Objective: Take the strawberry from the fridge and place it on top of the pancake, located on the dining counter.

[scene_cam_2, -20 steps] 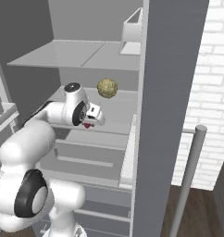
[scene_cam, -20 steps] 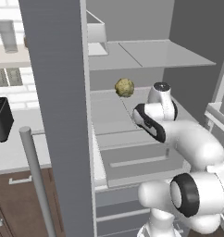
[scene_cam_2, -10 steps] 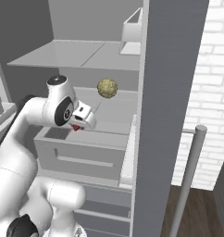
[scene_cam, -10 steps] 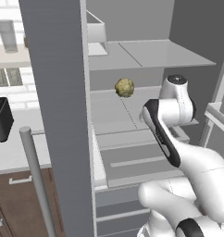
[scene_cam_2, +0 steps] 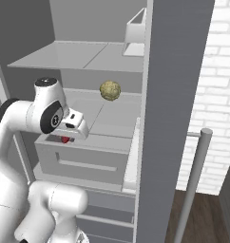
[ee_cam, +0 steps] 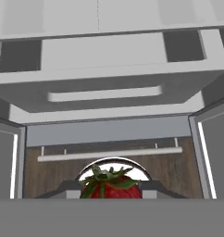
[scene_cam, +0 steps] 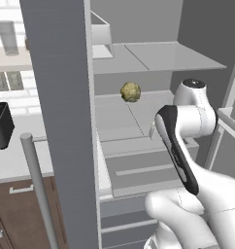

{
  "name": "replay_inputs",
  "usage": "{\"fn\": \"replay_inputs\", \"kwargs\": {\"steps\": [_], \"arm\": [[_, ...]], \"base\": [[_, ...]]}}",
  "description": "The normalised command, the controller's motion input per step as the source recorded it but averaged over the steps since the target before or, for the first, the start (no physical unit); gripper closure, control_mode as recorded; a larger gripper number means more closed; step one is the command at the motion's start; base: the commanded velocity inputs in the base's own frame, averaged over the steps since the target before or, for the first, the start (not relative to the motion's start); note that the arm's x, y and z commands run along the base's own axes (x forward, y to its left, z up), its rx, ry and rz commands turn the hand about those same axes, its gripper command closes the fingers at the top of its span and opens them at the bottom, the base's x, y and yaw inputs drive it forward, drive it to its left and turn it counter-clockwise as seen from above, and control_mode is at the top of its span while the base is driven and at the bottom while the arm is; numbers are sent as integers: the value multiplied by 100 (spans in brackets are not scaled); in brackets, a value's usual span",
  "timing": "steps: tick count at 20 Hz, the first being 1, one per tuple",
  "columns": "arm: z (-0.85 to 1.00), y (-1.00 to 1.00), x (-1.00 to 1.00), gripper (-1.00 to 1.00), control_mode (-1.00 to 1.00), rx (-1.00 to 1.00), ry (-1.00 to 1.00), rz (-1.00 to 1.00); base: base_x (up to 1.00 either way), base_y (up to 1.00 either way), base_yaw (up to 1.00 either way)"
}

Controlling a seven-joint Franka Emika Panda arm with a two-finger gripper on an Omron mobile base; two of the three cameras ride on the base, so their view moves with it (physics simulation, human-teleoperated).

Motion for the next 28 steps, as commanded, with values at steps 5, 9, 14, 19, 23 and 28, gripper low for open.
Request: {"fn": "replay_inputs", "kwargs": {"steps": [5, 9, 14, 19, 23, 28], "arm": [[-20, 0, -26, 100, -100, 0, 3, 0], [0, 0, 0, 100, -100, 0, 0, 0], [0, 0, 0, 100, -100, 0, 0, 0], [0, 0, 0, 100, 100, 0, 0, 0], [0, 0, 0, 100, 100, 0, 0, 0], [0, 0, 0, 100, 100, 0, 0, 0]], "base": [[0, 0, 0], [0, 0, 0], [0, 0, 0], [-22, 0, 0], [-43, 14, -9], [-22, 43, -40]]}}
